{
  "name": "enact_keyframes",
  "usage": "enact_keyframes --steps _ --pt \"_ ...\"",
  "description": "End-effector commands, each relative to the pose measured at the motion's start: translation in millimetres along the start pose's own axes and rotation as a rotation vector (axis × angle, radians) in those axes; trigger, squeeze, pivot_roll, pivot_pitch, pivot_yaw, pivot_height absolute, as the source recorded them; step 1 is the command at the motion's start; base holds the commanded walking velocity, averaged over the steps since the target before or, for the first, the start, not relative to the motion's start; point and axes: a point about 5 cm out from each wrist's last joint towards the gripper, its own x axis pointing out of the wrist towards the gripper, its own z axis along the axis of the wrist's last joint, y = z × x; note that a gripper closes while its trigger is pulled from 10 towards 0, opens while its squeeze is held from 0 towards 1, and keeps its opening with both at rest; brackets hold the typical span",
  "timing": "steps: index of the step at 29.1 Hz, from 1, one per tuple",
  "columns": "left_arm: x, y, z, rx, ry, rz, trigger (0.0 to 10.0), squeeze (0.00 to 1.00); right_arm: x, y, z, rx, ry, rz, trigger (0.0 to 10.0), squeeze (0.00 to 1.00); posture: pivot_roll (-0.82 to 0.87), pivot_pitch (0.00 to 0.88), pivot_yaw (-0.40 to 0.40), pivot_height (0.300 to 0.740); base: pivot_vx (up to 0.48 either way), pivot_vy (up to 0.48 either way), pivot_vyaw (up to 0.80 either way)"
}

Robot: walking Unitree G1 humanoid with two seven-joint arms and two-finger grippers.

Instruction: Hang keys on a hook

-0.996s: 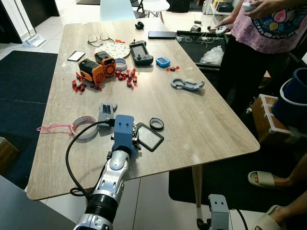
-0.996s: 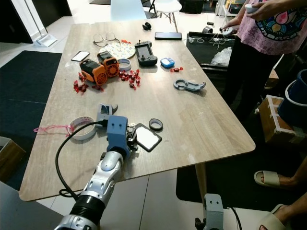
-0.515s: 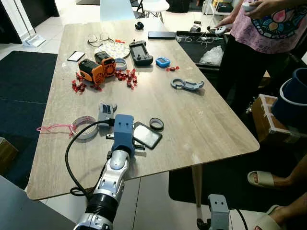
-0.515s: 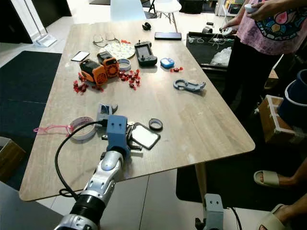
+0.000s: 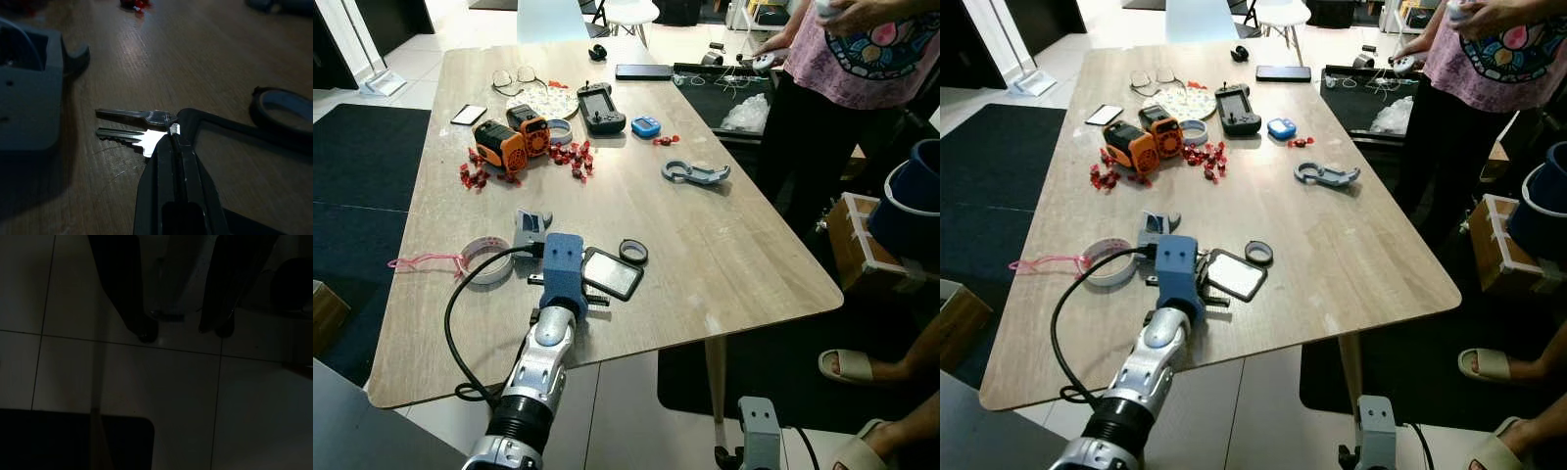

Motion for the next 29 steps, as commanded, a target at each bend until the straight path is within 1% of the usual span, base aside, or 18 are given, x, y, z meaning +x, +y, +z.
enact_keyframes --steps 1,2,3,5,7,10,11,14,16,19,23,24,28,29 --pt "-2.3 1.7 -0.2 -0.033 -0.007 -0.035 0.0 0.00 -0.9 0.7 -6.0 0.011 0.025 -0.003 10.0 0.00 0.02 0.133 0.009 0.740 0.000 0.000 0.00" --pt "-2.0 5.7 8.2 -0.072 -0.038 -0.071 0.0 0.00 -1.0 0.5 -5.9 0.010 0.025 -0.003 10.0 0.00 0.02 0.133 0.009 0.740 0.000 0.000 0.00" --pt "-2.0 5.7 8.2 -0.072 -0.038 -0.071 0.0 0.00 -1.0 0.5 -5.9 0.010 0.025 -0.003 10.0 0.00 0.02 0.133 0.009 0.740 0.000 0.000 0.00" --pt "-1.8 14.3 21.2 -0.109 -0.088 -0.122 0.0 0.00 -1.0 0.3 -5.8 0.009 0.025 -0.003 10.0 0.00 0.02 0.131 0.007 0.740 0.000 0.000 0.00" --pt "-1.8 25.1 29.0 -0.105 -0.104 -0.140 0.0 0.00 -1.0 0.0 -5.6 0.008 0.025 -0.003 10.0 0.00 0.02 0.128 0.006 0.740 0.000 0.000 0.00" --pt "-2.9 33.7 35.4 -0.103 -0.115 -0.155 0.0 0.00 -1.1 -0.4 -5.7 0.006 0.025 -0.003 10.0 0.00 0.02 0.123 0.007 0.740 0.000 0.000 0.00" --pt "-2.9 33.7 35.4 -0.103 -0.115 -0.155 0.0 0.00 -1.1 -0.4 -5.7 0.006 0.025 -0.003 10.0 0.00 0.02 0.123 0.007 0.740 0.000 0.000 0.00" --pt "-6.1 36.6 41.9 -0.125 -0.134 -0.220 0.0 0.00 -1.1 -0.6 -5.7 0.006 0.025 -0.003 10.0 0.00 0.02 0.121 0.006 0.740 0.000 0.000 0.00" --pt "-6.1 36.6 41.9 -0.125 -0.134 -0.220 0.0 0.00 -1.1 -0.6 -5.7 0.006 0.025 -0.003 10.0 0.00 0.02 0.121 0.006 0.740 0.000 0.000 0.00" --pt "-11.9 38.4 50.1 -0.162 -0.160 -0.319 0.0 0.00 -0.8 -0.4 -4.9 0.005 0.024 -0.002 10.0 0.00 0.03 0.113 0.004 0.740 0.000 0.000 0.00" --pt "-19.2 39.0 58.9 -0.189 -0.196 -0.432 0.0 0.00 -0.1 0.4 -3.0 0.005 0.021 -0.001 10.0 0.00 0.03 0.112 0.004 0.740 0.000 0.000 0.00" --pt "-22.6 38.0 61.5 -0.196 -0.210 -0.480 0.0 0.00 0.2 0.8 -2.5 0.006 0.020 -0.001 10.0 0.00 0.03 0.112 0.004 0.740 0.000 0.000 0.00" --pt "-25.9 37.4 63.8 -0.201 -0.225 -0.519 0.0 0.00 0.2 1.0 -2.4 0.007 0.019 0.000 10.0 0.00 0.03 0.113 0.004 0.740 0.000 0.000 0.00" --pt "-30.8 37.1 66.2 -0.201 -0.247 -0.567 0.0 0.00 0.1 1.2 -2.8 0.007 0.019 0.000 10.0 0.00 0.03 0.113 0.003 0.740 0.000 0.000 0.00"
